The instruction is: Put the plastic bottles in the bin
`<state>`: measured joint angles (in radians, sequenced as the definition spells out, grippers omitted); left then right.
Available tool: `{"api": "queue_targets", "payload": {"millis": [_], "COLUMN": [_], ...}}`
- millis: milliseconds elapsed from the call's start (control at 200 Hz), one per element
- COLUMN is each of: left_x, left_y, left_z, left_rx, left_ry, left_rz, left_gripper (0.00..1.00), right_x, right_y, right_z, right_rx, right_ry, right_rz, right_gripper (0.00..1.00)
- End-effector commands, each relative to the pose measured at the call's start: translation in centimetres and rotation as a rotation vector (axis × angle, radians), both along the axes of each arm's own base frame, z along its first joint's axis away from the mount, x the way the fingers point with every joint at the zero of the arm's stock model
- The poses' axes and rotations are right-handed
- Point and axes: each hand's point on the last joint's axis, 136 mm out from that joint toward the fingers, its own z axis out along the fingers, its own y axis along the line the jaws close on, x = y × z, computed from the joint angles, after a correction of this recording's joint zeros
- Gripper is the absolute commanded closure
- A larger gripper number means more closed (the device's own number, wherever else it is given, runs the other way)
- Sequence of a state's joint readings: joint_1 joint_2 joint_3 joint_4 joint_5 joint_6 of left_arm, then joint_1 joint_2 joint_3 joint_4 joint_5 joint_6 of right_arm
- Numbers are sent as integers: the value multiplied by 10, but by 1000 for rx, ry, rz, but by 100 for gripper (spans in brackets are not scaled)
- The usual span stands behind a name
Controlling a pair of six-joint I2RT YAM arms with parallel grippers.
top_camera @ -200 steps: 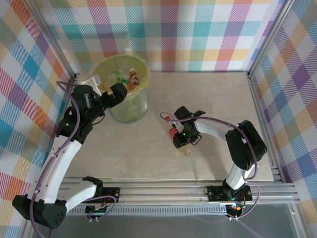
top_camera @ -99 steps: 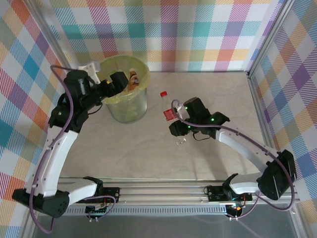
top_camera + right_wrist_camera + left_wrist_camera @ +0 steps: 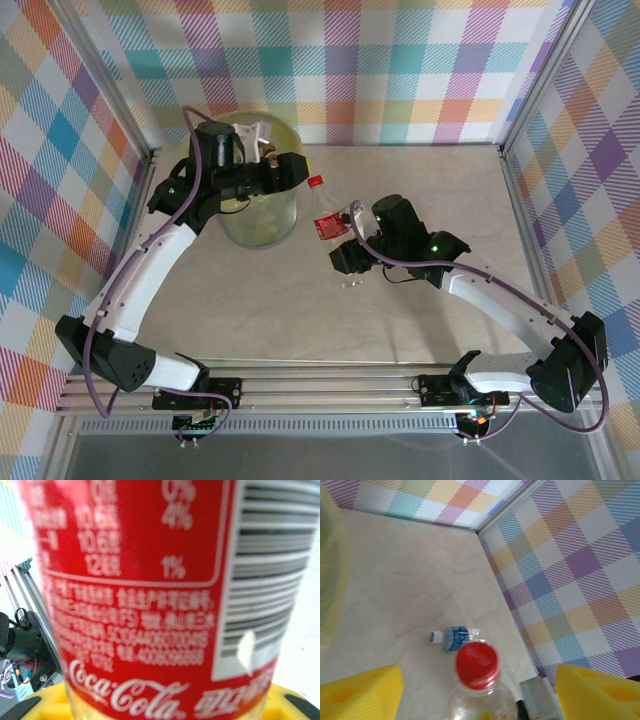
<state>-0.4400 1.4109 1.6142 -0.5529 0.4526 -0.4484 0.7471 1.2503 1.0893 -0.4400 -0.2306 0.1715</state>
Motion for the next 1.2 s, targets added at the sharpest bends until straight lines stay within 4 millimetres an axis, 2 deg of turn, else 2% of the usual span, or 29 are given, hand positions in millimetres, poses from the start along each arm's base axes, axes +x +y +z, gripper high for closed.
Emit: {"api": "queue_targets", "payload": {"millis": [0,330,540,690,805,875,950,1060,1145,1200], "left_x": [-2,-4,-4,-2,1,4,7,9,11,12], "left_y": [-12,-28,-32,-31,-29,-25,-19,-7,6,17], "left_z": [2,-19,-21,-19,-17,-14,-10,6,23,37], "left_rx": [31,90,81,72,67,63,52,22,8,-3], "left_ry": [-13,27,33,26,12,0,-23,-81,-143,-198], "left_rz": [-47,-86,-86,-67,-41,-8,36,111,185,237], "left_gripper": [25,36,61,71,83,89,95,100,100,100], "right_x": [1,2,4,5,6,6,8,10,9,8], "right_y": [15,18,20,20,20,20,19,17,14,12], "right_z": [25,32,30,26,25,25,26,29,38,46], "right_rx": [56,48,35,18,11,9,4,-11,-4,9], "right_ry": [-56,-88,-91,-88,-88,-86,-86,-90,-112,-132], "right_rz": [41,45,46,43,39,37,30,18,16,8], "right_gripper": [62,61,61,61,58,52,40,13,2,0]}}
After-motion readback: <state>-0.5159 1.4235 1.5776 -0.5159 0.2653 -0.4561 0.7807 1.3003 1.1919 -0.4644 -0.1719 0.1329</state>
